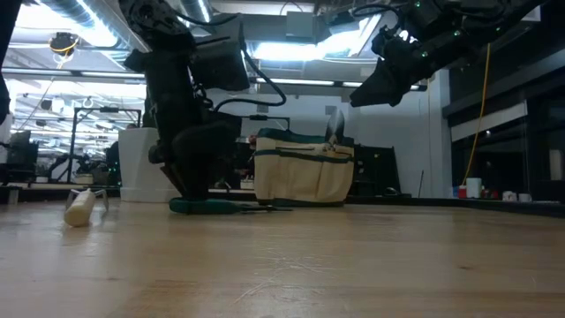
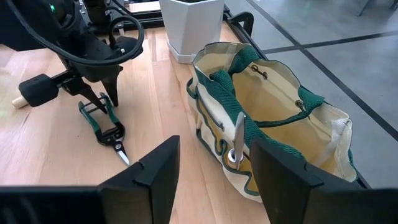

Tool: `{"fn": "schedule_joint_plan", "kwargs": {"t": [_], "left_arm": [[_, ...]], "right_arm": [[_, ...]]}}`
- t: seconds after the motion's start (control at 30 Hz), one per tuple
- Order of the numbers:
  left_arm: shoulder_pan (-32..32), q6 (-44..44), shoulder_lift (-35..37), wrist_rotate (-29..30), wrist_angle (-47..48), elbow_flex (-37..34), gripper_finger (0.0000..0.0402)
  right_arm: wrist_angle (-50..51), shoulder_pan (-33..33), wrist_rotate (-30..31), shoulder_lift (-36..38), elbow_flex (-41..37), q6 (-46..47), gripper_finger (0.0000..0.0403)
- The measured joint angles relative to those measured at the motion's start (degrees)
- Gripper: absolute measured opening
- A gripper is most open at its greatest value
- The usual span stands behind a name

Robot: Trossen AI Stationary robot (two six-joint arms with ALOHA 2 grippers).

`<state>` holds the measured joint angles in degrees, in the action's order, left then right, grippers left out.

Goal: Pick & Place Garden tools in Gardening bag
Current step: Put the shear scissors into the gardening bag

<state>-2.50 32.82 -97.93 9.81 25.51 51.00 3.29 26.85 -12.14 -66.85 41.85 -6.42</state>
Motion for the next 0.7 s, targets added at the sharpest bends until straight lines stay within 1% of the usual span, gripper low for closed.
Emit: {"fn": "schedule_joint_plan", "kwargs": {"t": [0.1,0.23,0.37,0.53,0.7], "left_arm": [[0.0,-2.3,0.0,0.0,-0.4,0.0,0.0084],[-0.1,-5.5,-0.1,-1.0,-1.5,-0.1,0.0051],[-0.1,-6.1,-0.1,-1.1,-2.1,-0.1,0.0023],[-0.1,-6.2,-0.2,-0.1,-4.1,-0.2,0.0022],[-0.1,-9.1,-0.3,1.1,-7.9,-0.2,0.0029]], "right_arm": [[0.0,0.0,0.0,0.0,0.0,0.3,0.0197],[0.0,0.0,0.0,0.0,0.0,1.1,0.0197],[0.0,0.0,0.0,0.0,0.0,1.1,0.0197],[0.0,0.0,0.0,0.0,0.0,1.1,0.0197],[0.0,0.0,0.0,0.0,0.0,1.9,0.0197]]}}
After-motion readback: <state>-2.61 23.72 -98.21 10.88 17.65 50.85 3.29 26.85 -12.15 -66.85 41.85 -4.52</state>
